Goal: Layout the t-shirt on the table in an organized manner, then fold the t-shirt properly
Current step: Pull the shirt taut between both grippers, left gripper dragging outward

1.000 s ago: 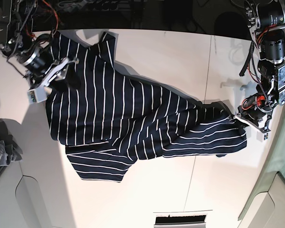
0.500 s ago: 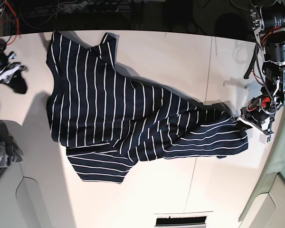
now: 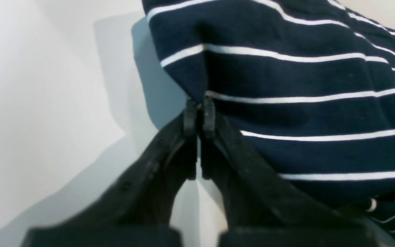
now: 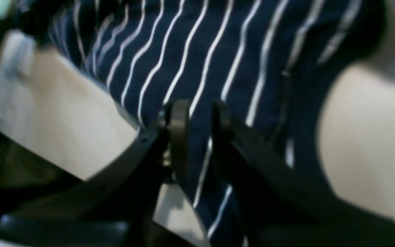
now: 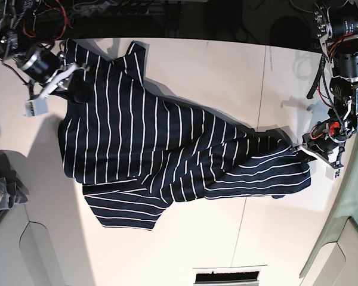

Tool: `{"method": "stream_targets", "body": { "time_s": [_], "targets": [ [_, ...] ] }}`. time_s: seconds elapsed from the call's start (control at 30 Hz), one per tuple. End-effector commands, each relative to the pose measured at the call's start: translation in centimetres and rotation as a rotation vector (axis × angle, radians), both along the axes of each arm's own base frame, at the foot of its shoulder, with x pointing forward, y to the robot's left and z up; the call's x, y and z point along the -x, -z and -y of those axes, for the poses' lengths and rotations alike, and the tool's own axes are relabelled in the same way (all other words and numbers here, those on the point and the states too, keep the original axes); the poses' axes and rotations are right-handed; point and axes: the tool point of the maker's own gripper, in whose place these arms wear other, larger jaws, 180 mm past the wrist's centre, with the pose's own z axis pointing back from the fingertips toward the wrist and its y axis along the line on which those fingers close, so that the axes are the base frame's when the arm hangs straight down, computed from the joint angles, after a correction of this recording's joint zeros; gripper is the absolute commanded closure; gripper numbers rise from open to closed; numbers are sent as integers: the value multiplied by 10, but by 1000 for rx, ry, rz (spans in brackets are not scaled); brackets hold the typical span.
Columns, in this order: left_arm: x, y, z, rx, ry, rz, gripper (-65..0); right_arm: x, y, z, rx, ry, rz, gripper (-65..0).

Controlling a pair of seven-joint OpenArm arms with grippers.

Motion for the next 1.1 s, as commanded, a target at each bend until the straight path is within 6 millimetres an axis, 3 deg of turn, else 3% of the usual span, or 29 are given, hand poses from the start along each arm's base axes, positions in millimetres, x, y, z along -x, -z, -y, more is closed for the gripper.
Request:
{"method": "stream_targets", "body": {
  "time_s": [0.0,0.13,0.3,0.4,0.53,0.63,0.77,0.93,1.07],
  "targets": [
    [-13,-18,-8,-9,-5,55,0,-6,-7,-5,8,-30,39,-124],
    [-11,-17,-8,-10,-4,48,0,-6,0,-28,52,-96,59,-196],
    [-15,-25,1,30,42,89,0,-3,24,-33,171,-157,25,-194],
    [-21,-43,14,97,108,168,0,-4,49,-25,192,-154,-39,-157],
    [-26,-63,6,98,106,215,0,-8,67,-1,214,-129,-79,-74],
    [-29,-85,-2,88,102,253,0,-16,64,14,247,-128,-62,0],
    [-32,-129,-5,47,132,338,0,-31,54,30,286,-135,-28,0],
    [-20,-184,7,-112,203,448,0,-42,45,45,312,-112,-4,0],
    [-26,-199,5,-148,146,473,0,-51,38,54,312,-77,17,0]
  ]
}}
